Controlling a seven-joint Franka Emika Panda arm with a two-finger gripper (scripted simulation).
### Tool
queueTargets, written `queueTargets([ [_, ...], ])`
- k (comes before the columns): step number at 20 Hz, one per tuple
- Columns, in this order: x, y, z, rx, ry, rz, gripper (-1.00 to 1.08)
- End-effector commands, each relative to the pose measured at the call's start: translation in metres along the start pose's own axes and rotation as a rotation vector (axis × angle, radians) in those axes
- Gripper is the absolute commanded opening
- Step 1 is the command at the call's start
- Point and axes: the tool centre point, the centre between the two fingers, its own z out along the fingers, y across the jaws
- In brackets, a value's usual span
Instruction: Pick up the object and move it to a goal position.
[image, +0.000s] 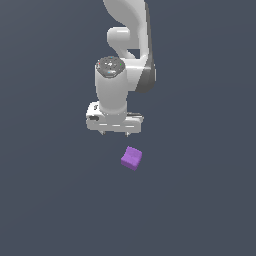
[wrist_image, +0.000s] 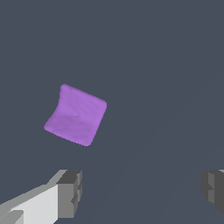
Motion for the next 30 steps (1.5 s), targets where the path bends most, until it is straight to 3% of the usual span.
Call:
queueTargets([
  [1,0.000,0.000,0.000,0.000,0.000,0.000,1.00],
  [17,0.002,0.005,0.006,0.011,0.004,0.072,1.00],
  [30,0.023,-0.032,0.037,0.026,0.009,0.225,1.00],
])
